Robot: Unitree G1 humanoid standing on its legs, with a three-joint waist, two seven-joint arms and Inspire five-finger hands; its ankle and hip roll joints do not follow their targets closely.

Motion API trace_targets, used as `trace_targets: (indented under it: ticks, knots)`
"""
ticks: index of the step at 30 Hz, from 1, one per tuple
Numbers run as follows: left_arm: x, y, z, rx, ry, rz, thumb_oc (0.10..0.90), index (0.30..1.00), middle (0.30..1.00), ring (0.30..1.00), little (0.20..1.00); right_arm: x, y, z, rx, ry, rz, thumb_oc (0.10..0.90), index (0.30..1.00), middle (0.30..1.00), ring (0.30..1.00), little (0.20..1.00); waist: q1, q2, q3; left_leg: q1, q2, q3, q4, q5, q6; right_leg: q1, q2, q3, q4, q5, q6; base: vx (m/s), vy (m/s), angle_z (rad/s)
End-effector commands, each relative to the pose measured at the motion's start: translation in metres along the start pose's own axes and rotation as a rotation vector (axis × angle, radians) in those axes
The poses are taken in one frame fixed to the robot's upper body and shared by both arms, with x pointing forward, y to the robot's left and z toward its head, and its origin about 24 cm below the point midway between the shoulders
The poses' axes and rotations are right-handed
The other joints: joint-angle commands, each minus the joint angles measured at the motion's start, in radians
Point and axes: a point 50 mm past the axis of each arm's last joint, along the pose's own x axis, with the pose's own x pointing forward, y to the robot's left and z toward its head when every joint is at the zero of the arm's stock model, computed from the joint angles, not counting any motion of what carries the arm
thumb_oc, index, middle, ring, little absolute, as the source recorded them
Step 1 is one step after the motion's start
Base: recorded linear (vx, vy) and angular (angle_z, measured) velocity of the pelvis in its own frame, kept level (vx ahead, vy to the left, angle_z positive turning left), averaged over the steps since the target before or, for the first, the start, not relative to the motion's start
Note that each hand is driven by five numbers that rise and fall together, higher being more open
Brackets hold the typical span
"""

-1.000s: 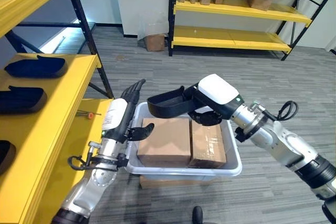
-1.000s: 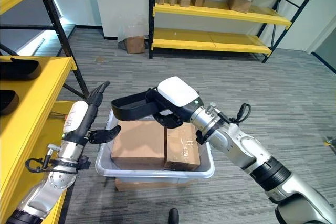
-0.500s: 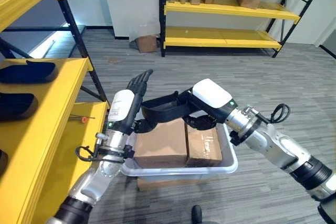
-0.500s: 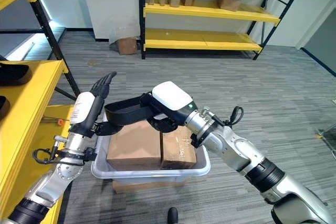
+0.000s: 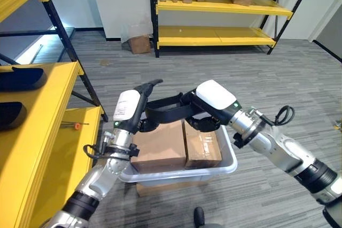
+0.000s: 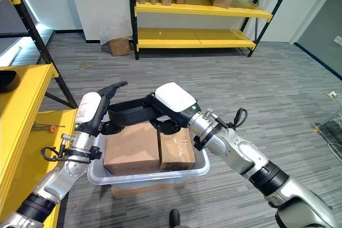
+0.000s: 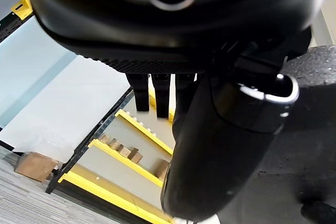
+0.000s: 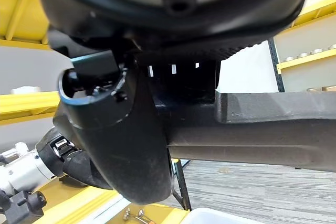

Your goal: Move parts from the plastic box to the shelf.

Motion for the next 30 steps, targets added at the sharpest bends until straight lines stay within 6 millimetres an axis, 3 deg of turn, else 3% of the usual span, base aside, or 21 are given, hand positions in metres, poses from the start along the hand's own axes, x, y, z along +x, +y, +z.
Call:
trace_targets:
  ticks: [1,18,30]
  knots:
    - [0.028,0.011,0.026,-0.027,-0.152,0.116,0.4,0.3,0.3,0.3,0.3,0.03,-0.049,0.039,0.02,-0.232,-0.235,0.4,0.3,0.3,0.3,0.3,0.008,0.007,-0.122,0.038,0.037,-0.066,-0.008,-0.085,0.041,-0.069,-0.069,0.017,0.057,-0.017,0.11,0.0,0.0,0.0]
    - [0.026,0.014,0.048,-0.106,-0.233,0.135,0.4,0.3,0.3,0.3,0.3,0.03,-0.044,0.036,0.025,-0.207,-0.225,0.4,0.3,0.3,0.3,0.3,0.007,0.01,-0.125,0.035,0.038,-0.07,-0.008,-0.083,0.042,-0.064,-0.065,0.017,0.055,-0.02,0.106,0.0,0.0,0.0]
    - [0.02,0.018,0.041,-0.096,-0.201,0.147,0.4,0.3,0.3,0.3,0.3,0.027,-0.045,0.035,0.027,-0.205,-0.228,0.4,0.3,0.3,0.3,0.3,0.007,0.015,-0.127,0.035,0.039,-0.065,-0.008,-0.082,0.04,-0.065,-0.061,0.021,0.049,-0.015,0.104,0.0,0.0,0.0]
